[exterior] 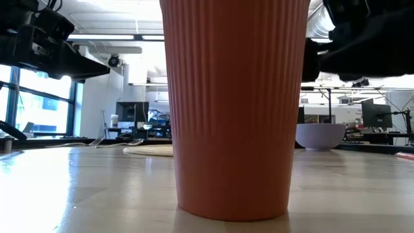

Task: Pick & Place Utensil
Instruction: Put the orange cup on the brown mat

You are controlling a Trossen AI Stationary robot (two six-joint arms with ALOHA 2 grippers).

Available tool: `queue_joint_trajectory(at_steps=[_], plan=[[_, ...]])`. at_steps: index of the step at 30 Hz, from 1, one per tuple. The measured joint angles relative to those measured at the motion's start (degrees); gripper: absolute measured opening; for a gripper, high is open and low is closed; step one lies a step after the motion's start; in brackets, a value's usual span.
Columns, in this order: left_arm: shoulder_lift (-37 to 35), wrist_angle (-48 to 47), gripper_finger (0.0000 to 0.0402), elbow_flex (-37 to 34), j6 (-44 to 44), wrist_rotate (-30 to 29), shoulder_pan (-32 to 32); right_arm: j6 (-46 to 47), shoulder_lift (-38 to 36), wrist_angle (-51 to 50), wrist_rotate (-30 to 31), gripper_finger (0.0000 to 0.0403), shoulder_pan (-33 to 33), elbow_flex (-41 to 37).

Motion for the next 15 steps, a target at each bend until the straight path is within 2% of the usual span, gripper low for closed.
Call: queue_joint_trajectory(at_steps=[6,12,15], plan=[[0.0,0.0,0.0056,0.0,0.0,0.0,0.0,3.0,9.1,9.8,-1.4,0.0333,1.8,1.9],[0.0,0.0,0.0056,0.0,0.0,0.0,0.0,3.6,18.1,8.1,-2.4,0.0352,2.5,8.9],[0.0,0.0,0.0056,0.0,0.0,0.0,0.0,4.0,21.0,5.4,-7.3,0.0359,2.5,11.5]])
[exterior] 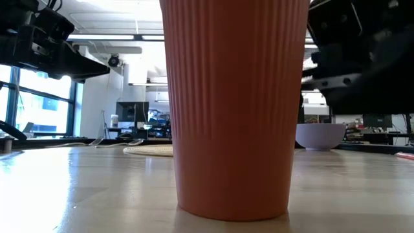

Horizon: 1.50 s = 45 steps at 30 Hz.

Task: Pick & Place Utensil
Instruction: Put the orange cup on the brown mat

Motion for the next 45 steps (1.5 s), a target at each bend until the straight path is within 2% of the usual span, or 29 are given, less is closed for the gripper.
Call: queue_joint_trajectory(at_steps=[3,10,15,25,28,35,45], plan=[[0.0,0.0,0.0056,0.0,0.0,0.0,0.0,0.1,2.3,0.0,-2.7,0.0362,0.8,1.2],[0.0,0.0,0.0056,0.0,0.0,0.0,0.0,-3.5,6.5,1.4,-0.9,0.0365,2.7,5.4],[0.0,0.0,0.0056,0.0,0.0,0.0,0.0,-6.3,8.7,1.6,-2.0,0.0367,2.6,9.4],[0.0,0.0,0.0056,0.0,0.0,0.0,0.0,-4.1,14.7,3.8,-1.6,0.0367,2.6,14.9],[0.0,0.0,0.0056,0.0,0.0,0.0,0.0,-4.2,14.8,3.0,-1.3,0.0367,2.6,16.1],[0.0,0.0,0.0056,0.0,0.0,0.0,0.0,-3.3,14.8,3.9,4.8,0.0367,2.6,16.8],[0.0,0.0,0.0056,0.0,0.0,0.0,0.0,-4.1,14.8,5.0,1.0,0.0365,1.8,16.8]])
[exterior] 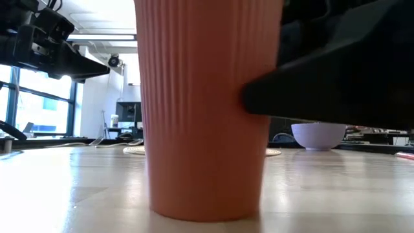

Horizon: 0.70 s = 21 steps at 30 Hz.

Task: Pick & Place Utensil
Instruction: Put the orange cup on the brown mat

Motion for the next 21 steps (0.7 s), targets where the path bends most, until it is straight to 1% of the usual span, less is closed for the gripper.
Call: queue_joint_trajectory(at_steps=[8,11,15,17,21], plan=[[0.0,0.0,0.0056,0.0,0.0,0.0,0.0,-1.9,0.0,1.3,-0.1,0.0371,-0.4,0.0],[0.0,0.0,0.0056,0.0,0.0,0.0,0.0,-2.5,1.4,2.1,-0.4,0.0371,-0.4,0.6],[0.0,0.0,0.0056,0.0,0.0,0.0,0.0,-1.6,4.7,2.0,-2.5,0.0370,-0.5,3.3],[0.0,0.0,0.0056,0.0,0.0,0.0,0.0,-0.8,5.1,2.0,-3.6,0.0368,-1.0,3.7],[0.0,0.0,0.0056,0.0,0.0,0.0,0.0,0.0,5.1,2.2,-3.6,0.0367,-1.6,3.7]])
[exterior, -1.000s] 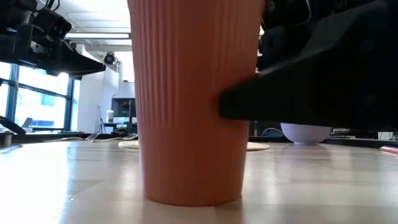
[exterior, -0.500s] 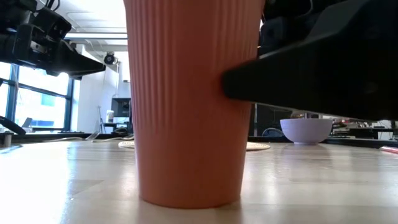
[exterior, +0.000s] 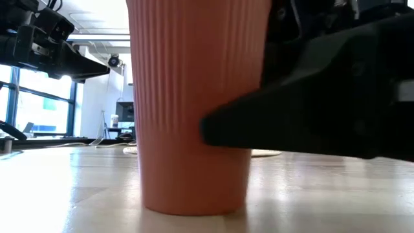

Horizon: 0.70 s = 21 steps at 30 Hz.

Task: Pick & Place Utensil
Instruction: Put the orange cup on the brown mat

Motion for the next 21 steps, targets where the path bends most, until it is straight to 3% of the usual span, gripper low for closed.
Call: queue_joint_trajectory(at_steps=[6,15,21], plan=[[0.0,0.0,0.0056,0.0,0.0,0.0,0.0,-0.1,0.0,0.4,0.4,0.0358,0.1,0.0],[0.0,0.0,0.0056,0.0,0.0,0.0,0.0,-0.1,-0.1,0.4,0.9,0.0305,0.1,0.0],[0.0,0.0,0.0056,0.0,0.0,0.0,0.0,-0.3,-3.7,0.0,5.6,0.0300,-0.3,-1.6]])
